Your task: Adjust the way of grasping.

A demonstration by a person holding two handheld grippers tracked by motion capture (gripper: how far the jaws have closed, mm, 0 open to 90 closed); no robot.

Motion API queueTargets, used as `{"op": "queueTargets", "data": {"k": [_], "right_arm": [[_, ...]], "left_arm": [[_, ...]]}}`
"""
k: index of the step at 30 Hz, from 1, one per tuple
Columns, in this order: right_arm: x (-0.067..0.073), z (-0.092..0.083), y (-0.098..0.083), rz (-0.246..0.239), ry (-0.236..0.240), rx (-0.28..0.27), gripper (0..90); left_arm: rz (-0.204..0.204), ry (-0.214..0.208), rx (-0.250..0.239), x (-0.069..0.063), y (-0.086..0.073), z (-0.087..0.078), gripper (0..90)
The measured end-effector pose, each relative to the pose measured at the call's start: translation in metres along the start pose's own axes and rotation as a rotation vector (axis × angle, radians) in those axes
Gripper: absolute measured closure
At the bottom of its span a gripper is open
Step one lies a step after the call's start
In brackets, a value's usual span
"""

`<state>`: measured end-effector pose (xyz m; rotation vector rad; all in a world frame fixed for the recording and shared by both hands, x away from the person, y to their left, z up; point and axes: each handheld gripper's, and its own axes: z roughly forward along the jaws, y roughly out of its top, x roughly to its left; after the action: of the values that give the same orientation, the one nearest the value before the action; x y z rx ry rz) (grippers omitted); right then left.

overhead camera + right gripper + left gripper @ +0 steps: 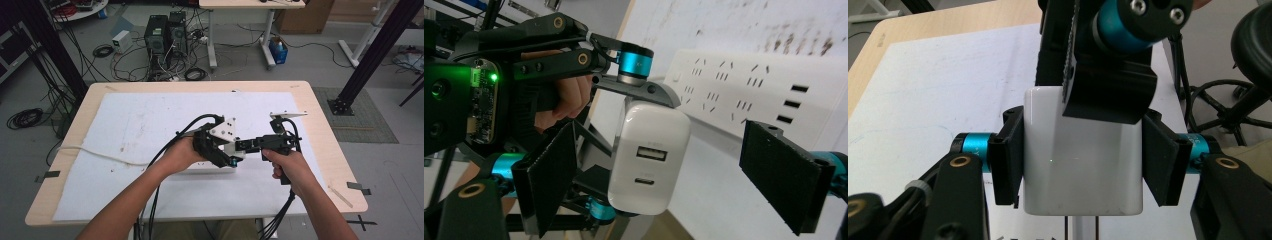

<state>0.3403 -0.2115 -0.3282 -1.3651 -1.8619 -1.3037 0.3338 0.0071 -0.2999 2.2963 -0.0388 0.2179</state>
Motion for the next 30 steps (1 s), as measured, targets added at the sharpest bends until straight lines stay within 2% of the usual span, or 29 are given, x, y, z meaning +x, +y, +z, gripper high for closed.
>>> {"op": "queueTargets", "data": {"k": [3,4,6,8,19,22,27,29,30], "right_arm": [[-0.0014,0.0011,0.0008,0.047,0.024,0.016,22.8],[-0.0018,0.0012,0.0005,0.048,0.036,0.014,27.9],[-0.0025,0.0017,0.0003,0.060,0.048,0.012,28.5],[-0.0037,0.0017,0.0004,0.065,0.058,0.009,34.6],[-0.0072,0.0036,-0.0022,0.092,0.086,0.021,52.8],[-0.0073,0.0039,-0.0032,0.083,0.082,0.015,59.3],[-0.0070,0.0042,-0.0031,0.098,0.067,0.007,62.1],[-0.0069,0.0045,-0.0032,0.090,0.057,-0.002,62.2],[-0.0068,0.0041,-0.0032,0.097,0.046,-0.010,62.2]], "left_arm": [[0.013,0.005,0.004,-0.0008,0.0012,0.0006,42.5],[0.013,0.008,-0.005,-0.0016,0.0014,0.0012,42.5],[0.014,0.011,-0.003,-0.0022,0.0019,0.0011,42.5],[0.018,0.014,-0.004,-0.0024,0.0025,0.0012,42.5],[0.030,0.026,-0.004,-0.0041,0.0050,0.0048,42.5],[0.037,0.033,-0.006,-0.0043,0.0055,0.0047,42.5],[0.070,0.073,0.012,-0.0075,0.0060,0.0063,42.2],[0.069,0.075,0.010,-0.0077,0.0059,0.0062,40.2],[0.044,0.081,0.016,-0.0068,0.0060,0.0055,33.9]]}}
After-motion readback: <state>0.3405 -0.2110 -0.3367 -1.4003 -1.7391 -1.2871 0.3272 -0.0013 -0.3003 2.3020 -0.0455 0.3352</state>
